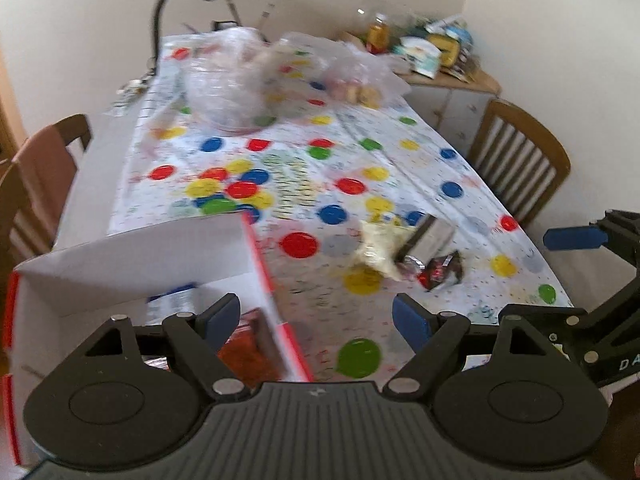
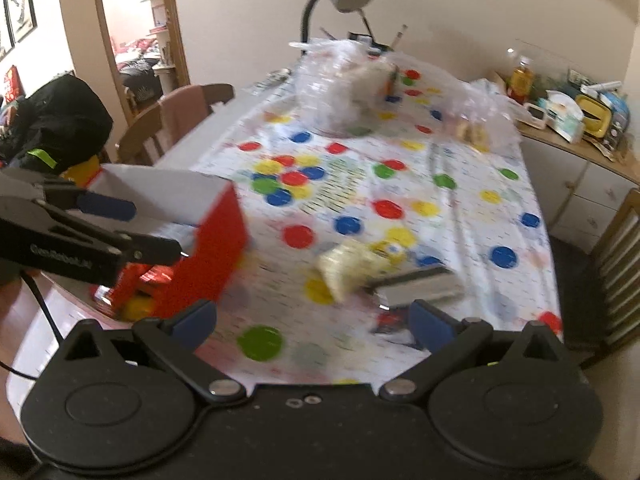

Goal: Organize snacks
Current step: 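Withdraw both tools from the box back over the remaining snacks, then grasp the cream wrapped bun with the left tool while the right tool grasps the brown chocolate packet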

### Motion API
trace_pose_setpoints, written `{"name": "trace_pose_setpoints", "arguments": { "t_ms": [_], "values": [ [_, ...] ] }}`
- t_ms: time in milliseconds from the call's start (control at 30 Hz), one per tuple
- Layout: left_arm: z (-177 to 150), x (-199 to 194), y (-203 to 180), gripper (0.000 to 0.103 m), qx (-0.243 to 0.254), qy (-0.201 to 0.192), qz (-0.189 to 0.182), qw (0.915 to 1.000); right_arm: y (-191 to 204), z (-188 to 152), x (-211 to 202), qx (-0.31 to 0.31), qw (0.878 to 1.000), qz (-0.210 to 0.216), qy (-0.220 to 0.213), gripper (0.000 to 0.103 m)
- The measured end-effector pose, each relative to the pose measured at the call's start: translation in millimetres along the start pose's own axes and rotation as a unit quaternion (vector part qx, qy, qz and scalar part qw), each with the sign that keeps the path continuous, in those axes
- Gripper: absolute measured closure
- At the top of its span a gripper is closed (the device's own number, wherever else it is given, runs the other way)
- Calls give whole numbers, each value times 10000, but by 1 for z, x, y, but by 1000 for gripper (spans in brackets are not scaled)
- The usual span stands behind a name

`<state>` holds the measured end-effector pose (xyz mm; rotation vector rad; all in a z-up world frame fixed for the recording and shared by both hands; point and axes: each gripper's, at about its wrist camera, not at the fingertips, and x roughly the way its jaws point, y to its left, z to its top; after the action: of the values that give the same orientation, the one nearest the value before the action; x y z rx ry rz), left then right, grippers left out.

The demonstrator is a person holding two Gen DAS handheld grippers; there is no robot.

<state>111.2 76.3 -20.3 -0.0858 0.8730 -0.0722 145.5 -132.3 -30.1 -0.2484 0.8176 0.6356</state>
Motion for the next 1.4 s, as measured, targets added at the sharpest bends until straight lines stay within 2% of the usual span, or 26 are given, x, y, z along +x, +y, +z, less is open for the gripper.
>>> {"name": "trace_pose_setpoints", "arguments": {
  "t_ms": [267,433,867,1200,1267,1400],
  "values": [
    [20,55,-61,19,385,398,-53,9985,-59,-23,15,-131,9997,38,191,0],
    [32,90,-81,19,352,624,12,9974,-84,-33,36,-180,9993,117,308,1],
    [51,180,-77,20,-75,1232,479,9912,-107,-33,111,-217,9965,461,668,6],
    [53,210,-77,21,-27,1429,442,9887,-109,-30,154,-25,9931,621,994,15],
    [53,214,-77,22,-26,1465,414,9883,-110,-31,158,24,9926,628,1039,16],
    [55,222,-73,32,-111,1564,407,9868,-109,-31,164,-7,9919,654,1090,22]
  ]
}}
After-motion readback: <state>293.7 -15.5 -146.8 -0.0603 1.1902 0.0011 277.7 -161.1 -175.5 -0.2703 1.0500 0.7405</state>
